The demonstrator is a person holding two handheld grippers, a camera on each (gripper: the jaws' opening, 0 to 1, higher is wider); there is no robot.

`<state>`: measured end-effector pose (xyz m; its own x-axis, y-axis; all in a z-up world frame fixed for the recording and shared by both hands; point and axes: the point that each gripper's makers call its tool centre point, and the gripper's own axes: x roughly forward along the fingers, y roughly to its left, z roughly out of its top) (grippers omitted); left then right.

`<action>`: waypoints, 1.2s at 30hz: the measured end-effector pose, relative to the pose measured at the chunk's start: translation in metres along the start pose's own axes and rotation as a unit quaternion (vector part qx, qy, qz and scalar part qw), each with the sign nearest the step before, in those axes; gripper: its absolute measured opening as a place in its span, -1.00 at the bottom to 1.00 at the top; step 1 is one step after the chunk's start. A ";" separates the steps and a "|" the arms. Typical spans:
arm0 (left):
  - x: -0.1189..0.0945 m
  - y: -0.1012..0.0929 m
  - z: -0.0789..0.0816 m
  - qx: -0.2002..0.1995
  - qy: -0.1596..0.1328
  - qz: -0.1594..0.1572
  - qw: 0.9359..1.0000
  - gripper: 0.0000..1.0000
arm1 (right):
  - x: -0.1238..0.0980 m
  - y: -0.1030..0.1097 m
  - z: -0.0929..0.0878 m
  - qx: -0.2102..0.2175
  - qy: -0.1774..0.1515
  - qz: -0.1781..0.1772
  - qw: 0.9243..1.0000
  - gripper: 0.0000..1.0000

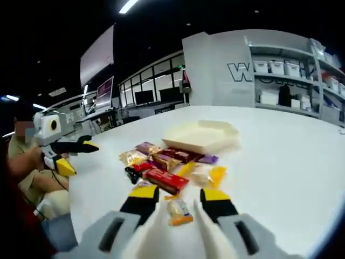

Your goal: Place the target food into the container with the food tongs after gripping and lifting it, then release it inside without dropping or visibly crushing the food.

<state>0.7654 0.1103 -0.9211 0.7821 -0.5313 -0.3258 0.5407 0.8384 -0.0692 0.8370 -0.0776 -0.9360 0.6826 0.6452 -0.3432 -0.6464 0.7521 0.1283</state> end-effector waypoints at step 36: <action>-0.007 0.008 -0.002 -0.002 0.000 0.017 1.000 0.36 | -0.006 -0.007 0.024 0.087 -0.022 -0.028 0.996 -0.70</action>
<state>0.7639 0.1214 -0.9217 0.8000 -0.5019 -0.3288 0.5123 0.8566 -0.0612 0.8457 -0.0837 -0.9128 0.7327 0.6041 -0.3134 -0.5408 0.7964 0.2707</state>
